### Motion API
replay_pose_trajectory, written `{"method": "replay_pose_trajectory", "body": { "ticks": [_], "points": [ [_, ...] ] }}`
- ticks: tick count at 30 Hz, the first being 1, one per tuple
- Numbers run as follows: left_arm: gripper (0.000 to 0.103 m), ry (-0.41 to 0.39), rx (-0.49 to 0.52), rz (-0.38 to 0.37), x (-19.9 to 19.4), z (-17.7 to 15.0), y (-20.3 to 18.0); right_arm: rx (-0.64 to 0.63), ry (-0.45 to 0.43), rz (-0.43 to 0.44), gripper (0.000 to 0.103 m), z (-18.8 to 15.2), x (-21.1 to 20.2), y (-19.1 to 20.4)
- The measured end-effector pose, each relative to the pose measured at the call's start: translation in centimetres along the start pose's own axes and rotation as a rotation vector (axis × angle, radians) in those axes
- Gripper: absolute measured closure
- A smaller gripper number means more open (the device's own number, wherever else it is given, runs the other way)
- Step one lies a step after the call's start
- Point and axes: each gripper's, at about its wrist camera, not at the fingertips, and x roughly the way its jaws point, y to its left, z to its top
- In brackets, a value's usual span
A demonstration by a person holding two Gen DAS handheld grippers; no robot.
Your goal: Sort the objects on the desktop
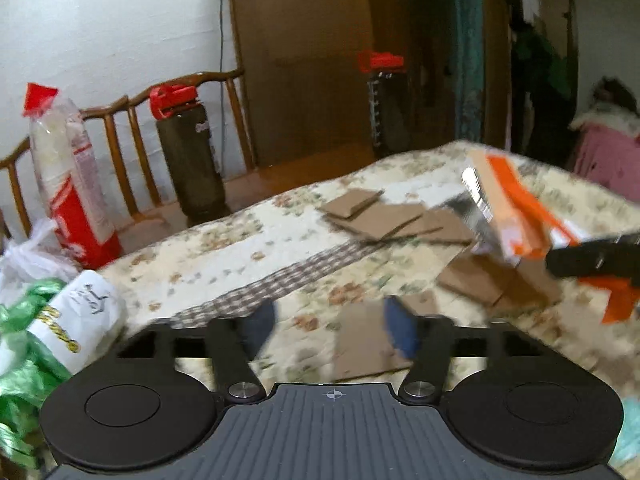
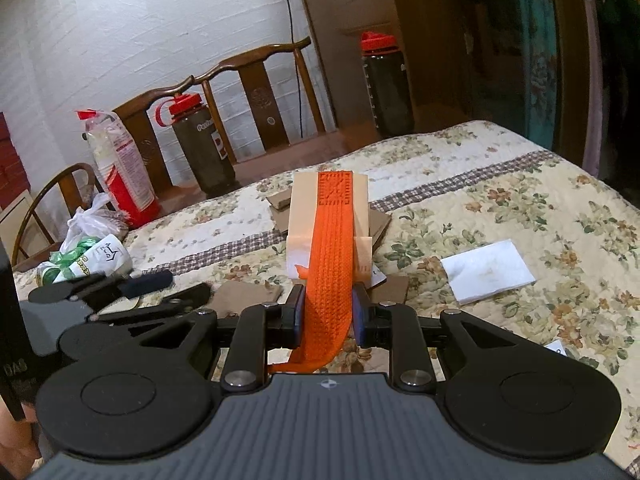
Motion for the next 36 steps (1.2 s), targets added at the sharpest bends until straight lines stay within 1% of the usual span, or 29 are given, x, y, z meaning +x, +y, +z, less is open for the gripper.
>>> {"method": "replay_pose_trajectory", "body": {
  "ticks": [1,2,3,7,9,11,13,15,16,17,18,19,20,21,22,23,25,28,30,33,34,35,36],
  "points": [
    [0.005,-0.002,-0.003,-0.013,0.0,0.1,-0.2,-0.002,-0.001,-0.002,0.076,0.0,-0.1,0.0],
    [0.0,-0.002,0.004,-0.014,0.1,0.2,-0.5,-0.002,-0.002,-0.005,0.076,0.0,-0.2,0.0],
    [0.0,-0.002,0.026,0.003,0.3,0.2,-1.0,-0.001,-0.002,-0.007,0.076,0.0,-0.2,-0.1],
    [0.0,0.076,0.141,0.046,2.6,-0.1,-2.5,0.005,-0.002,-0.017,0.076,0.1,-0.1,-0.4],
    [0.001,0.069,0.13,0.043,3.3,-0.3,-2.4,0.009,0.0,-0.019,0.076,0.0,0.1,-0.6],
    [0.001,0.08,0.075,0.024,3.9,-0.3,-1.7,0.012,-0.002,-0.02,0.076,0.0,0.1,-0.8],
    [0.007,0.076,0.037,-0.006,4.2,-0.6,-1.2,0.018,-0.002,-0.025,0.076,0.0,0.3,-1.0],
    [0.029,0.078,0.004,-0.079,4.0,-0.6,-0.7,0.026,0.001,-0.027,0.075,0.0,0.5,-1.2],
    [0.034,0.071,0.018,-0.096,3.8,-0.6,-0.9,0.028,0.001,-0.029,0.075,0.0,0.6,-1.4],
    [0.041,0.059,0.05,-0.103,3.4,-0.8,-1.4,0.03,0.001,-0.031,0.075,0.0,0.6,-1.5],
    [0.043,0.049,0.071,-0.082,3.1,-0.9,-1.8,0.034,0.001,-0.033,0.075,0.0,0.7,-1.6],
    [0.045,0.046,0.071,-0.071,2.9,-1.0,-1.9,0.039,0.003,-0.033,0.075,0.0,0.8,-1.7],
    [0.05,0.051,0.047,-0.071,2.9,-0.9,-1.6,0.044,0.004,-0.031,0.075,0.0,0.8,-1.7],
    [0.057,0.061,0.009,-0.085,2.8,-1.0,-1.0,0.048,0.004,-0.03,0.075,0.0,0.8,-1.7],
    [0.062,0.065,-0.012,-0.097,2.6,-1.1,-0.4,0.052,0.002,-0.028,0.075,-0.1,0.7,-1.7],
    [0.068,0.062,-0.006,-0.1,2.3,-1.3,0.0,0.053,0.001,-0.025,0.075,-0.2,0.6,-1.6],
    [0.072,0.06,0.008,-0.102,1.7,-1.8,0.5,0.052,-0.002,-0.018,0.075,-0.2,0.4,-1.4],
    [0.07,0.066,-0.004,-0.119,0.6,-2.4,1.1,0.048,0.0,-0.012,0.075,-0.3,0.3,-0.9],
    [0.069,0.06,0.011,-0.116,-0.1,-2.9,1.1,0.043,0.002,0.0,0.075,-0.5,0.2,-0.5],
    [0.069,0.042,0.029,-0.099,-1.1,-3.5,0.7,0.02,0.03,0.037,0.076,-1.1,0.2,0.3],
    [0.072,0.047,0.034,-0.111,-1.3,-3.6,0.6,0.005,0.035,0.043,0.077,-1.3,0.3,0.7],
    [0.08,0.05,0.043,-0.137,-1.6,-3.8,0.3,-0.009,0.034,0.04,0.077,-1.5,0.2,1.0],
    [0.083,0.038,0.066,-0.14,-1.9,-4.0,-0.1,-0.02,0.031,0.038,0.077,-1.6,0.1,1.3]
  ]
}}
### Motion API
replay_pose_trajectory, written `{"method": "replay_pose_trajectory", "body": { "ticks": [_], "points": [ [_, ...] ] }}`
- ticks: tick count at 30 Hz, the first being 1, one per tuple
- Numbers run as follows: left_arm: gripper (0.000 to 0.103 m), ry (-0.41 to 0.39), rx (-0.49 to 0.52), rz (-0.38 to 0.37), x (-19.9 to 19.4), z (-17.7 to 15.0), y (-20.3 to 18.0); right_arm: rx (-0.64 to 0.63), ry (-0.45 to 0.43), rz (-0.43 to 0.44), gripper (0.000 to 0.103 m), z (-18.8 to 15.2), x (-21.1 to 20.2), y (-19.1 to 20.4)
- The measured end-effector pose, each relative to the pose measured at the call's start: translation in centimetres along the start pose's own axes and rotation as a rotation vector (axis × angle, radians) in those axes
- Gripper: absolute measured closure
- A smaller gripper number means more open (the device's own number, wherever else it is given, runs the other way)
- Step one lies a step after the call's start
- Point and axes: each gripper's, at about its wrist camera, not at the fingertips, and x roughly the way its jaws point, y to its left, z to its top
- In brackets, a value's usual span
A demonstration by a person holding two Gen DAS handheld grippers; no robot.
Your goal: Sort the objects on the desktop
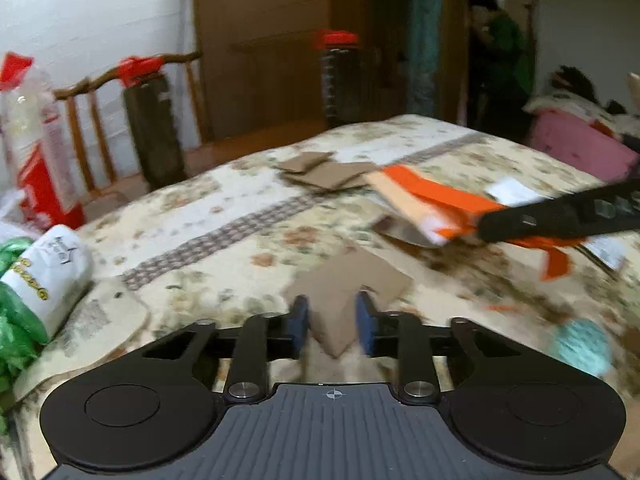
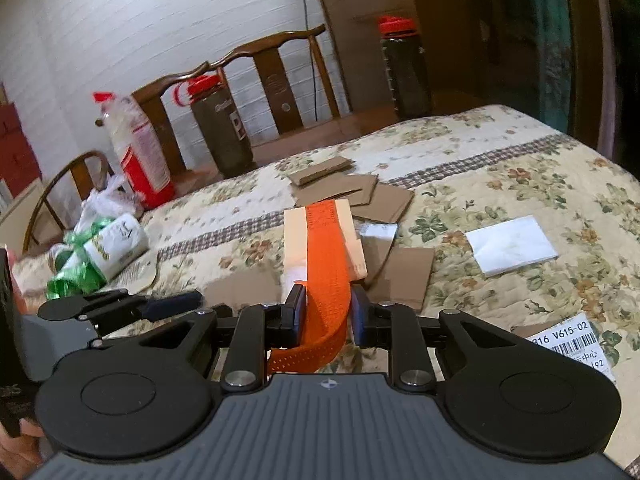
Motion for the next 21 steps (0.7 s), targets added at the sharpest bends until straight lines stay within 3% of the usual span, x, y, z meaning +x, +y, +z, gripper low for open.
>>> {"method": "replay_pose_trajectory", "body": {
  "ticks": [1,2,3,4,5,6,9,11,13,17,21],
  "points": [
    [0.082,-0.006,0.031,0.008,-0.1,0.0,-0.5,-0.006,-0.001,0.0,0.077,-0.1,-0.1,0.1],
    [0.075,-0.013,0.068,0.022,-0.1,-0.1,-1.0,-0.007,-0.001,-0.001,0.076,0.0,-0.1,0.1],
    [0.055,-0.015,0.084,0.03,0.0,0.0,-1.2,-0.006,0.0,-0.007,0.076,0.0,-0.2,0.1],
    [0.044,-0.011,0.082,0.037,0.1,0.1,-1.2,-0.009,-0.001,-0.015,0.076,0.1,-0.2,-0.1],
    [0.024,-0.014,0.074,0.039,0.1,0.2,-1.1,-0.015,-0.002,-0.025,0.076,0.1,-0.2,-0.1],
    [0.014,-0.028,0.067,0.041,0.1,0.4,-0.9,-0.022,-0.002,-0.031,0.076,0.1,-0.3,-0.3],
    [0.007,-0.05,0.065,0.06,0.0,1.2,-0.4,-0.028,0.007,-0.053,0.069,0.1,0.0,-1.0],
    [0.003,-0.057,0.072,0.062,0.3,1.8,-0.2,-0.017,0.012,-0.056,0.034,0.1,0.3,-1.6],
    [0.0,-0.05,0.089,0.088,0.9,2.3,-0.3,0.003,-0.014,-0.078,0.019,0.2,0.3,-2.0],
    [0.001,0.004,0.092,0.095,2.7,1.8,-0.6,-0.01,-0.024,-0.096,0.007,0.7,1.0,-1.7],
    [0.001,0.019,0.078,0.084,3.4,1.7,-0.6,-0.088,0.001,-0.171,0.004,0.9,2.9,-0.4]
  ]
}}
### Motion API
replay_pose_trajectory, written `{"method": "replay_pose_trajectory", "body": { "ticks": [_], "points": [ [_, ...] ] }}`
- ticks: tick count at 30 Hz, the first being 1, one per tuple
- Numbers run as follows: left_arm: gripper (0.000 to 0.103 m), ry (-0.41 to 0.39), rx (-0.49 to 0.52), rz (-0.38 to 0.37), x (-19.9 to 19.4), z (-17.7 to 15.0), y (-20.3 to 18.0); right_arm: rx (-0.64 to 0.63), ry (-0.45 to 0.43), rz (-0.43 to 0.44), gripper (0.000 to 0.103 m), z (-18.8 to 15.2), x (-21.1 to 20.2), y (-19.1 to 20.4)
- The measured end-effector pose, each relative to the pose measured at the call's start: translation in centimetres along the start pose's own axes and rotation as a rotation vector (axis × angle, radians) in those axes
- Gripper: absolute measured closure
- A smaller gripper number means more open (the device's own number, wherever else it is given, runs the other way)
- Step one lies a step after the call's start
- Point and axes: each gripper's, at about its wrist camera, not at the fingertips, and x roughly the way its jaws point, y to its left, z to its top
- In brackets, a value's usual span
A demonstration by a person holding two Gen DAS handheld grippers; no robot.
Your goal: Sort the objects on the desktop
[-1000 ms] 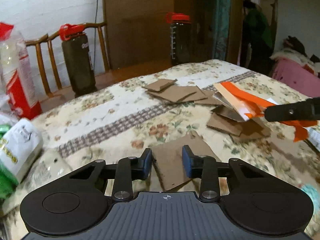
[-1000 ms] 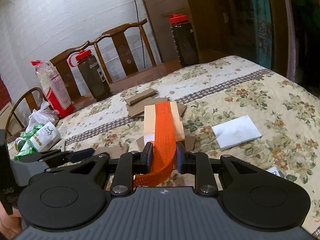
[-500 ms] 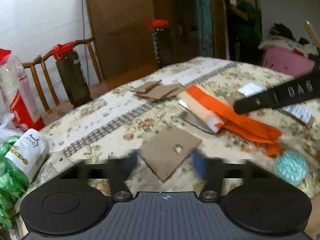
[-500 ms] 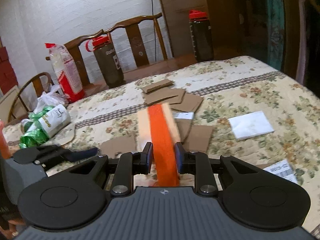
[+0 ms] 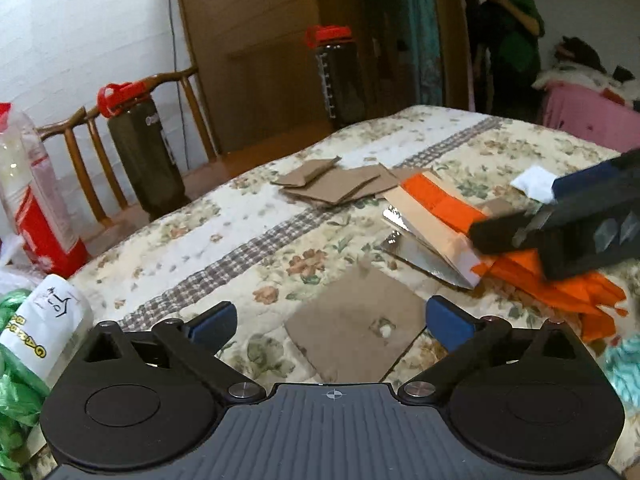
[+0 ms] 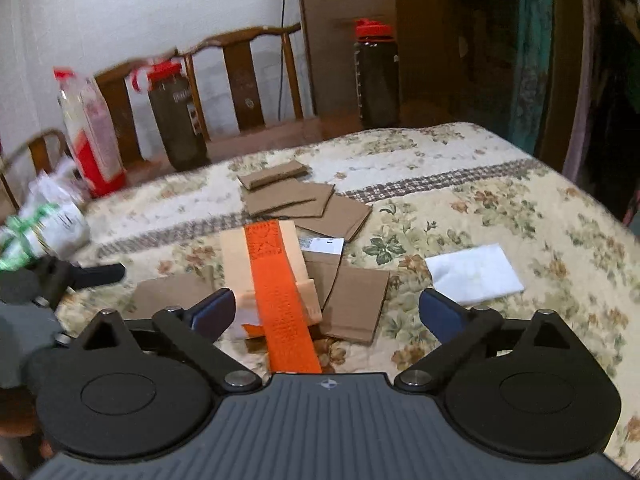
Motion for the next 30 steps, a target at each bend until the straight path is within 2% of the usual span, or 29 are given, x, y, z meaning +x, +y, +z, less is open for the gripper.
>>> {"method": "replay_pose_trajectory", "body": {
  "ticks": [4,6,8,9,11,12,13,14,15,16,17,19,20,21,22,26,30],
  "points": [
    [0.002,0.013,-0.001,-0.024,0.6,0.2,-0.1,-0.037,0.053,-0.035,0.001,-0.2,2.4,1.2],
    [0.002,0.018,-0.011,-0.033,0.7,0.2,0.0,-0.001,0.071,-0.034,0.0,-0.5,3.4,0.8],
    [0.002,0.026,-0.029,-0.053,0.9,0.2,0.3,-0.013,0.056,-0.038,0.001,-0.6,3.6,0.7],
    [0.002,0.031,-0.043,-0.064,1.0,0.2,0.6,-0.013,0.054,-0.038,0.004,-0.5,3.5,0.6],
    [0.005,0.039,-0.072,-0.086,1.2,0.2,1.0,-0.019,0.036,-0.06,0.026,-0.6,3.1,0.5],
    [0.016,0.036,-0.087,-0.11,1.2,0.1,1.2,-0.011,0.029,-0.054,0.03,-0.6,2.8,0.2],
    [0.023,0.025,-0.093,-0.139,1.1,0.1,1.3,0.008,0.022,-0.051,0.038,-0.6,2.6,-0.2],
    [0.035,0.009,-0.074,-0.15,0.8,0.1,0.9,0.024,0.015,-0.051,0.052,-0.6,2.3,-0.6],
    [0.039,-0.003,-0.048,-0.162,0.5,0.2,0.4,0.042,0.006,-0.058,0.058,-0.6,2.1,-1.1],
    [0.039,-0.01,-0.027,-0.137,0.3,0.3,-0.2,0.061,0.005,-0.058,0.059,-0.6,1.9,-1.7],
    [0.039,-0.014,-0.018,-0.124,0.3,0.3,-0.5,0.074,0.004,-0.044,0.067,-0.7,1.8,-2.1],
    [0.042,-0.012,-0.033,-0.123,0.4,0.5,-0.5,0.074,-0.01,-0.051,0.075,-0.8,1.4,-2.4],
    [0.055,-0.024,-0.047,-0.113,0.2,0.5,-0.4,0.078,-0.012,-0.05,0.077,-0.9,1.3,-2.5],
    [0.062,-0.044,-0.052,-0.098,-0.1,0.6,-0.2,0.079,-0.015,-0.049,0.079,-0.9,1.2,-2.6],
    [0.082,-0.061,-0.044,-0.089,-0.4,0.8,-0.1,0.076,-0.019,-0.047,0.087,-0.9,1.0,-2.6],
    [0.092,-0.075,0.007,-0.079,-1.2,1.2,-0.7,0.071,-0.025,-0.04,0.09,-1.0,0.5,-2.9],
    [0.101,-0.111,-0.006,-0.071,-2.0,1.3,-0.7,0.089,-0.047,-0.026,0.09,-0.9,-0.5,-3.1]
  ]
}}
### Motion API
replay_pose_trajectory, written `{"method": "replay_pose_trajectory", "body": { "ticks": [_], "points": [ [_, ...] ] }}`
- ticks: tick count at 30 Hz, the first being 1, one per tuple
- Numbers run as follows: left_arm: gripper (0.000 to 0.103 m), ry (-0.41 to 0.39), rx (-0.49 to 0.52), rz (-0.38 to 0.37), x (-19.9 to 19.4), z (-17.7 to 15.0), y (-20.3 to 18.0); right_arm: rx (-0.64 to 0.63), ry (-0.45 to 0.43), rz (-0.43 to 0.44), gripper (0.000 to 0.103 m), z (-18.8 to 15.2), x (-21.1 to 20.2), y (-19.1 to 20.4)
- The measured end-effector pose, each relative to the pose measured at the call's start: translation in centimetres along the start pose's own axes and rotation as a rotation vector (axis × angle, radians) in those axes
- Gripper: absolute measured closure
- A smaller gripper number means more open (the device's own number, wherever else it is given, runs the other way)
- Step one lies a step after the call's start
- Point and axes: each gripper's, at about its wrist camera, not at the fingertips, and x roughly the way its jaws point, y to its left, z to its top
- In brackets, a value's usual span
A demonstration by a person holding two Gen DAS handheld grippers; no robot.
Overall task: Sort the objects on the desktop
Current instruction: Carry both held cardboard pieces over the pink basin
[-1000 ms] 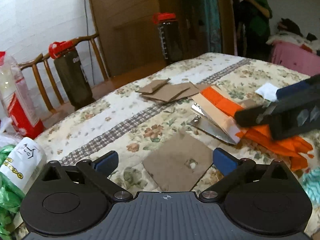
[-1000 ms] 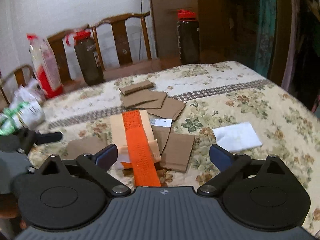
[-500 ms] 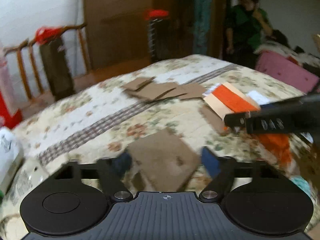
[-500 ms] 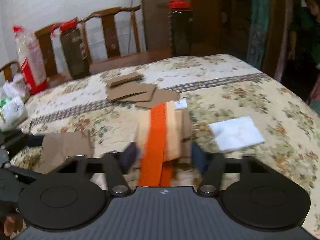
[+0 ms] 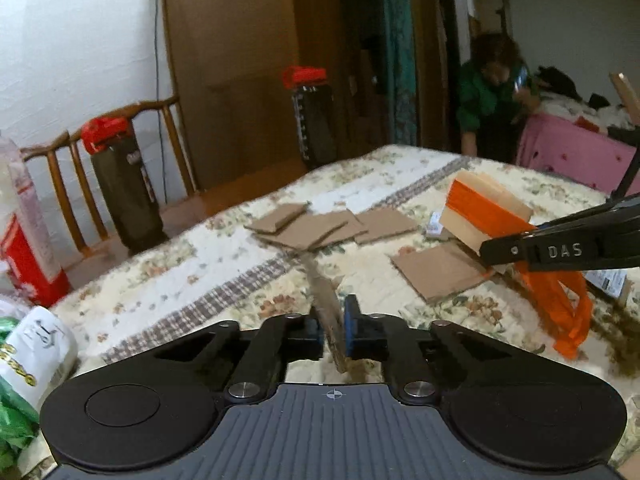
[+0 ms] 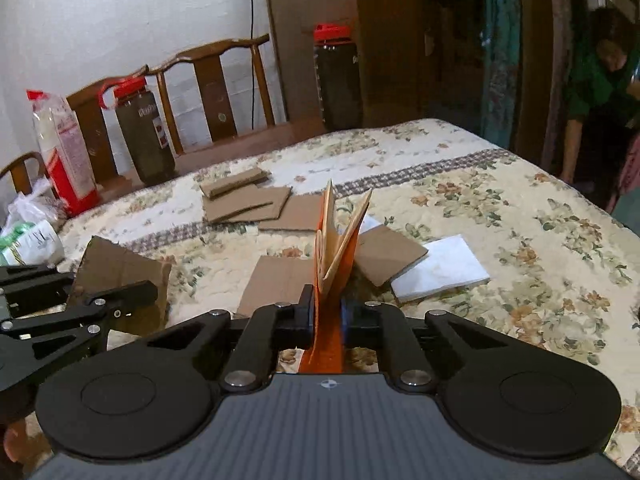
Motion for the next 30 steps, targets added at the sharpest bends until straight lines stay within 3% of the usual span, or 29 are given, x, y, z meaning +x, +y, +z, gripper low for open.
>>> {"method": "replay_pose_trajectory", "body": {
  "ticks": [11,20,25,30],
  "points": [
    [0.101,-0.061,-0.016,0.036,-4.0,1.2,1.1,-0.011,-0.055,0.046,0.09,1.0,-3.5,1.9],
    [0.102,0.025,-0.071,0.017,-0.1,-0.9,0.9,-0.03,-0.049,0.045,0.09,0.1,-4.1,2.5],
    [0.103,-0.004,-0.016,0.048,0.4,-0.9,0.1,-0.041,-0.046,0.044,0.09,0.1,-3.5,2.4],
    [0.103,-0.037,-0.026,0.056,0.3,-0.2,0.3,-0.042,-0.049,0.046,0.09,0.1,-2.9,2.5]
  ]
}}
